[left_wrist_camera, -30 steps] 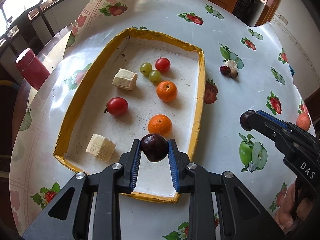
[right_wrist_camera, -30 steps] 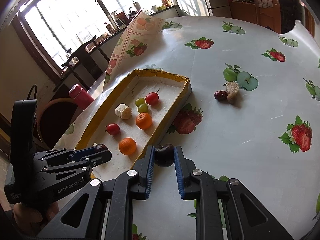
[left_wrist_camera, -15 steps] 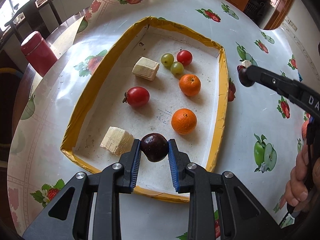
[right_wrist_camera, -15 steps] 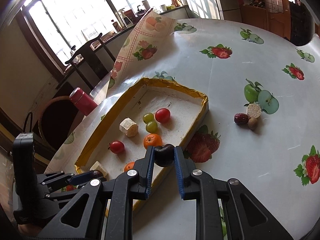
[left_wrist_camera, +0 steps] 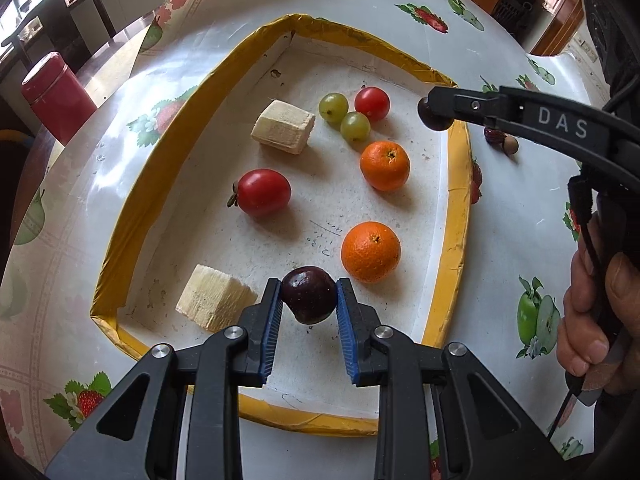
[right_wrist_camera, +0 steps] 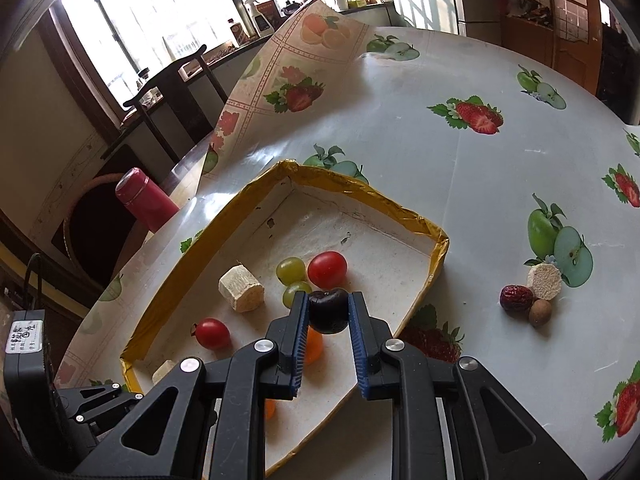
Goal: Organize fruits
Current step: 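Carry both dark plums over the tray with the left and right tools, then open the left tool to drop its plum while the right releases its plum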
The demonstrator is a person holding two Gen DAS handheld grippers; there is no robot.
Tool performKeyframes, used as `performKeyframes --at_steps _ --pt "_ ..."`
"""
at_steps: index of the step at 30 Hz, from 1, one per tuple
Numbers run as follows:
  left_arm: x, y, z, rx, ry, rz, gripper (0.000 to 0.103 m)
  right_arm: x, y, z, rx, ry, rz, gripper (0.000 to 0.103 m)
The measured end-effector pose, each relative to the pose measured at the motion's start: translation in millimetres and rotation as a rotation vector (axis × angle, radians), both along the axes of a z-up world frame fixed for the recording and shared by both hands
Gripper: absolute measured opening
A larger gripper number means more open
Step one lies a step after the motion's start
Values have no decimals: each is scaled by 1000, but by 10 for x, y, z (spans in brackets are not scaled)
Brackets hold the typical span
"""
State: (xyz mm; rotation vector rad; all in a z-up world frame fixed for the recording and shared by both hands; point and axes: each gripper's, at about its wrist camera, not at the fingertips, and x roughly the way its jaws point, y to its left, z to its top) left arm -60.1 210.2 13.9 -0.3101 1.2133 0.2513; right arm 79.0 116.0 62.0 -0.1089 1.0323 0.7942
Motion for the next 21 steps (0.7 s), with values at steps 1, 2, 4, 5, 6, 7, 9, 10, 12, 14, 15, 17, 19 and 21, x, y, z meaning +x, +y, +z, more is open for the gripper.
performKeyframes --at_steps 1,2,4,5,6,7,9,10,12,14,15,17,19,21 --pt "11 -1 -13 -2 2 0 24 12 30 -41 -13 2 5 20" --pt "21 -3 -23 -2 3 -1 24 25 62 -82 -26 3 10 20" --pt "46 -5 -50 -4 6 -1 24 40 119 -153 -49 3 20 20" --pt "48 -7 -64 -6 8 -1 24 49 142 -183 -58 3 27 20" --pt "56 -6 -78 -8 10 -2 24 56 166 -210 -65 3 33 20" --pt "65 -7 -95 -10 13 -2 24 61 185 -230 -71 2 37 20" --pt "86 -15 -133 -13 23 -4 24 77 225 -274 -81 4 43 20" --pt "94 -16 -150 -14 26 -3 24 89 244 -300 -87 6 45 21" --pt "116 -20 -156 -15 23 0 25 103 268 -351 -101 10 49 21" --pt "126 -22 -161 -15 23 -1 25 115 287 -396 -113 11 52 21" --pt "118 -6 -168 -18 21 -1 25 120 293 -415 -115 14 53 21" --pt "119 3 -174 -21 21 2 25 128 297 -451 -121 13 54 22" --pt "115 17 -175 -30 20 7 27 126 300 -446 -120 4 57 23" --pt "116 22 -165 -32 23 10 29 121 308 -438 -122 4 60 25"
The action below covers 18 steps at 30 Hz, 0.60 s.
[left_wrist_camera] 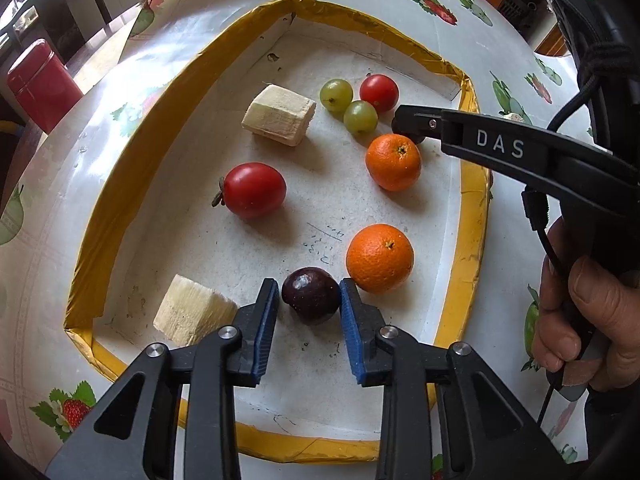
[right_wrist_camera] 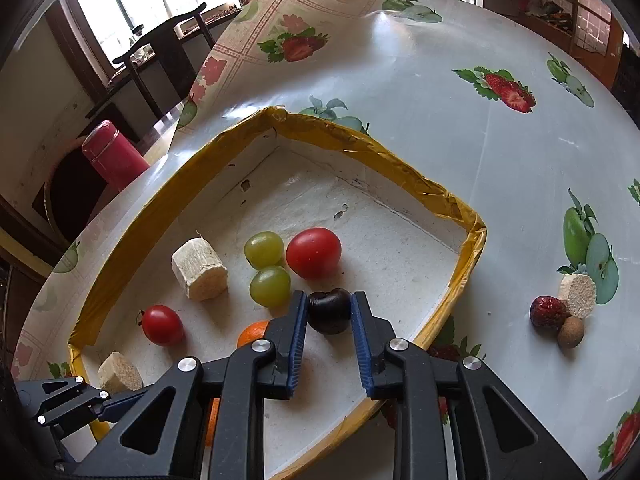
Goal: Organize fruits
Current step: 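Open the left tool to drop its plum while the right releases its plum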
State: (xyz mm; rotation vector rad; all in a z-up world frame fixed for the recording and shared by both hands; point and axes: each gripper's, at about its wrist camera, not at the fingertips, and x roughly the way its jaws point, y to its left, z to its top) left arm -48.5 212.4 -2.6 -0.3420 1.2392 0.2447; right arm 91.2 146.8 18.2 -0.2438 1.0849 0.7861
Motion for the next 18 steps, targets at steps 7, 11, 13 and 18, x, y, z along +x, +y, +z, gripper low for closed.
performKeyframes --at_steps 7,11,13,18 --pt "-61 -1 155 34 -25 0 45 -55 -112 159 42 -7 -21 45" --pt "-105 -40 245 56 -40 -3 45 -111 -241 271 72 -9 -40 45" --pt "-95 -65 281 57 -45 -4 46 -142 -331 319 88 -5 -53 45" --pt "-86 -142 391 46 -69 -25 45 -221 -674 461 135 -5 -109 45"
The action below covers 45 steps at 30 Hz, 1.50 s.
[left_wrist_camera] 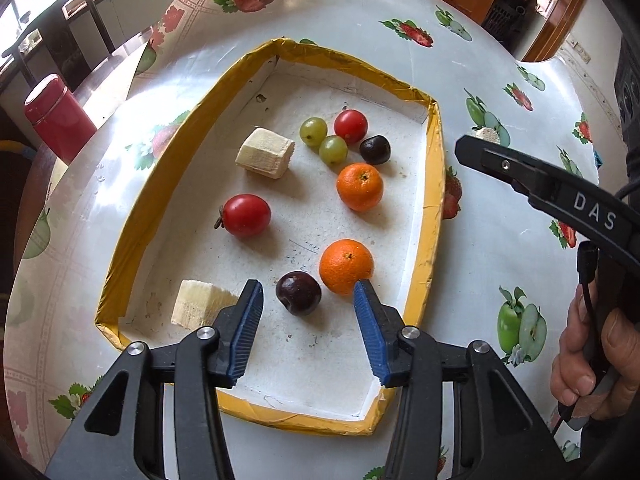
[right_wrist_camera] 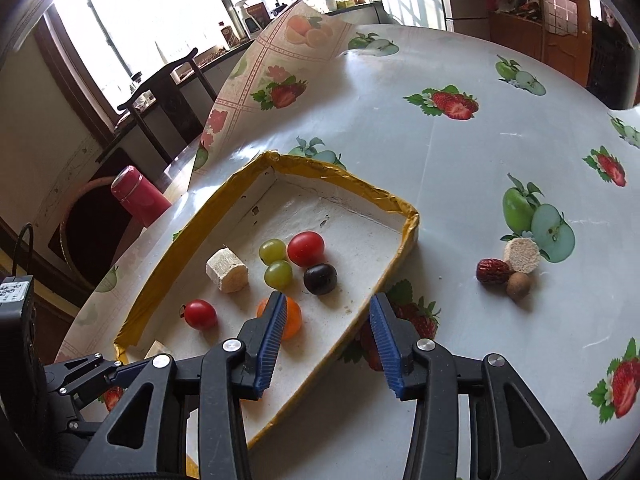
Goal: Organize fruits
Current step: 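Open the left tool to drop its plum while the right releases its plum, then grasp the red jujube with the left tool while the right grasps the brown nut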
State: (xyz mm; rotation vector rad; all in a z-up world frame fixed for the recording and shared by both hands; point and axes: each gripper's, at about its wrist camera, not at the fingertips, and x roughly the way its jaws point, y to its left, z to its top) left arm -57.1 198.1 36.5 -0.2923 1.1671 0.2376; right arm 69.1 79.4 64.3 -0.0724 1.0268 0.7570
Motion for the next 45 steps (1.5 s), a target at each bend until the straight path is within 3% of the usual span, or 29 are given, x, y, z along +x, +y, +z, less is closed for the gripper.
performKeyframes --at_steps 17,23,33,37,38,45 --pt "192 -631 105 -32 -19 -120 45 17 -1093 -19 -7 21 -193 45" --pt "313 -801 101 -43 -14 -159 45 161 -1153 -71 -21 12 -219 45" --pt "627 -973 -35 -59 9 -200 45 696 -868 -428 -97 6 -217 39" --pt "775 -1036 -93 -56 21 -214 45 856 -753 -607 -127 28 -196 27" --pt "824 -1048 -103 -54 21 -216 45 874 -754 -624 -120 19 -198 21" --pt "1367 -1186 -214 -51 17 -219 46 801 -1147 -433 -25 10 -262 21"
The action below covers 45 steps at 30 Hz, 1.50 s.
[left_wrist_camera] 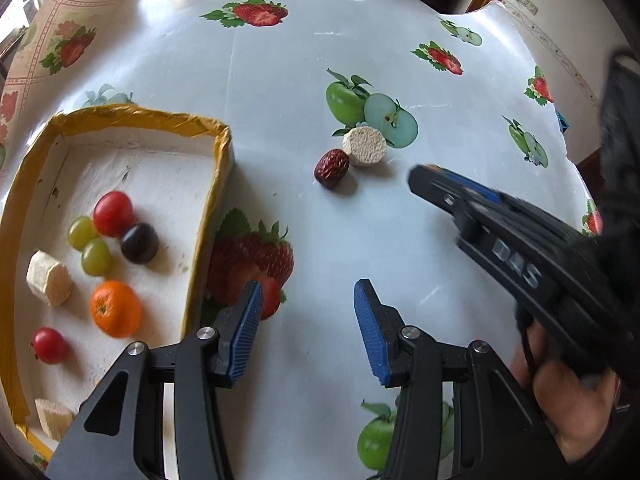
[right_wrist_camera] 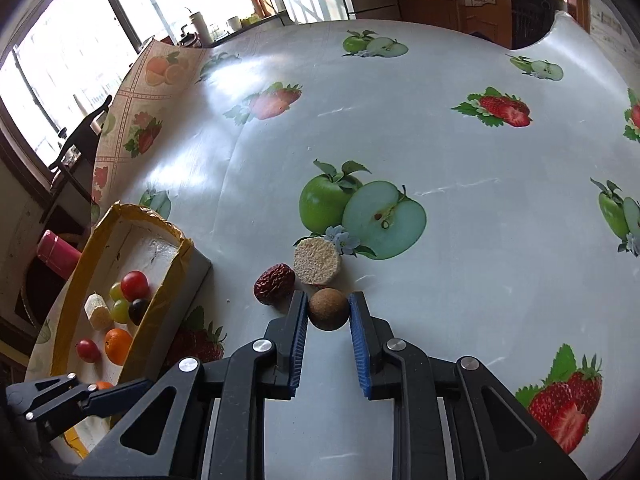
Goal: Organize fruits
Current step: 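Grasp the red jujube with the left tool while the right grasps the brown nut, then carry the red jujube and brown nut over the tray with both tools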
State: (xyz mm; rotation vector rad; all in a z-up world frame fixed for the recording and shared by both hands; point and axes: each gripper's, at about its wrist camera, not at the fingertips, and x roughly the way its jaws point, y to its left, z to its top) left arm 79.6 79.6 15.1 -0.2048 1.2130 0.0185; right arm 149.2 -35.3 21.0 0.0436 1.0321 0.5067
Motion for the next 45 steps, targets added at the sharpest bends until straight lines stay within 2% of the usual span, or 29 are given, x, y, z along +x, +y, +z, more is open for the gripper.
performKeyframes --at_steps 4,6,9,11,14,15,17,24,37,45 --pt "371 -109 -108 57 5 20 45 -181 -368 143 37 -9 -58 21" --pt "537 -126 -186 59 11 24 45 -274 -536 164 49 7 -86 21" --pt "704 -220 -239 130 3 -6 51 -414 -721 157 52 29 -110 21" --pt "743 -268 -237 139 -11 -28 51 -489 -798 143 53 46 -122 21" --pt "786 -356 -240 147 -34 -66 31 -585 -874 153 61 52 -137 21" --pt "799 -381 -234 143 -35 -76 18 -612 -888 156 67 55 -142 21" --pt "782 -394 -235 134 -29 -85 18 -656 -890 182 76 55 -145 21" --pt "380 -261 -130 93 -24 -63 18 -756 -798 363 87 29 -120 21" --pt "-310 -89 228 119 -51 -31 18 -1045 -584 540 72 4 -53 21" --pt "-624 68 334 126 -61 0 18 -1172 -383 617 66 -9 -4 21"
